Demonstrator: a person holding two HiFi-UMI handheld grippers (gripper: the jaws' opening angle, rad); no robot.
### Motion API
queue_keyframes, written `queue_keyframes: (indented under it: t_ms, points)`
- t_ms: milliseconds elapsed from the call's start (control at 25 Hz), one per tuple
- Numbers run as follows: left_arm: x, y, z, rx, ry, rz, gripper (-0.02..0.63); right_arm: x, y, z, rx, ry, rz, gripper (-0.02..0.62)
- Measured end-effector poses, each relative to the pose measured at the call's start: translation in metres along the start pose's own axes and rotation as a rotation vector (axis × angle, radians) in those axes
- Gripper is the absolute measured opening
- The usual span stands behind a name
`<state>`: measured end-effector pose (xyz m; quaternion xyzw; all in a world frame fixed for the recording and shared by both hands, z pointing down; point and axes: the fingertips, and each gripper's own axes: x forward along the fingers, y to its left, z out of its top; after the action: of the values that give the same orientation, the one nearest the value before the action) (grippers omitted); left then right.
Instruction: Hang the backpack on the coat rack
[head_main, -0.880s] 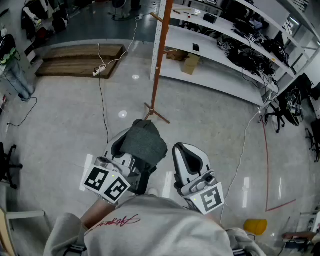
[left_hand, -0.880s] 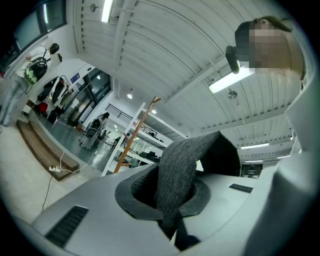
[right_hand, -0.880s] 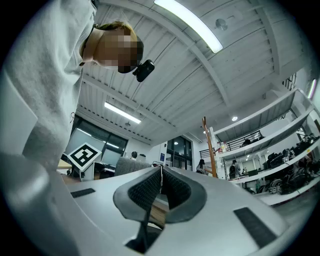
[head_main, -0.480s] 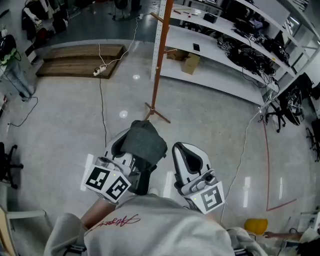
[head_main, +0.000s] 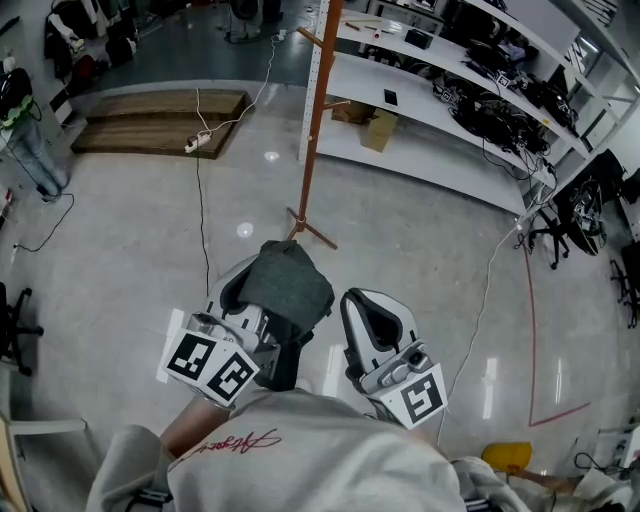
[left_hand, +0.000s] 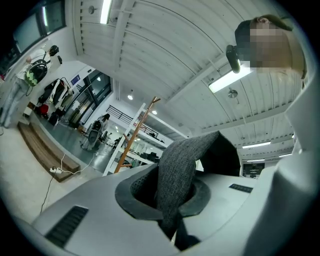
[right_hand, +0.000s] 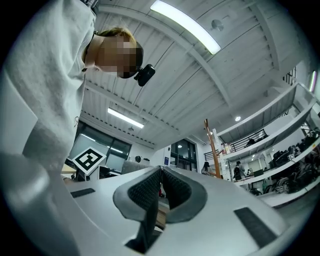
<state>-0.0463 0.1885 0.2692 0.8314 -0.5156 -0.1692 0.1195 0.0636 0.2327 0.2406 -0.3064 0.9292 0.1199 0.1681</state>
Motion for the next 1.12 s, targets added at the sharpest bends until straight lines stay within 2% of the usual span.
queue_keyframes:
  t_ms: [360, 640, 800, 1120]
  points:
    - [0.019, -0.003, 0.010, 0.001, -0.046, 0.021, 0.040, -0.008, -0.020, 0.001, -0.003, -0.008, 0.019, 0.025]
    - [0.054, -0.006, 0.043, 0.051, -0.126, 0.014, 0.040, -0.004, -0.044, 0.005, -0.012, -0.027, 0.021, 0.025]
    - [0.071, 0.002, 0.049, 0.069, -0.153, 0.018, 0.040, 0.000, -0.049, -0.001, -0.015, -0.033, 0.022, 0.025]
    - [0.112, 0.042, 0.043, 0.034, -0.122, 0.059, 0.040, 0.023, -0.081, -0.018, -0.018, -0.014, -0.015, 0.025]
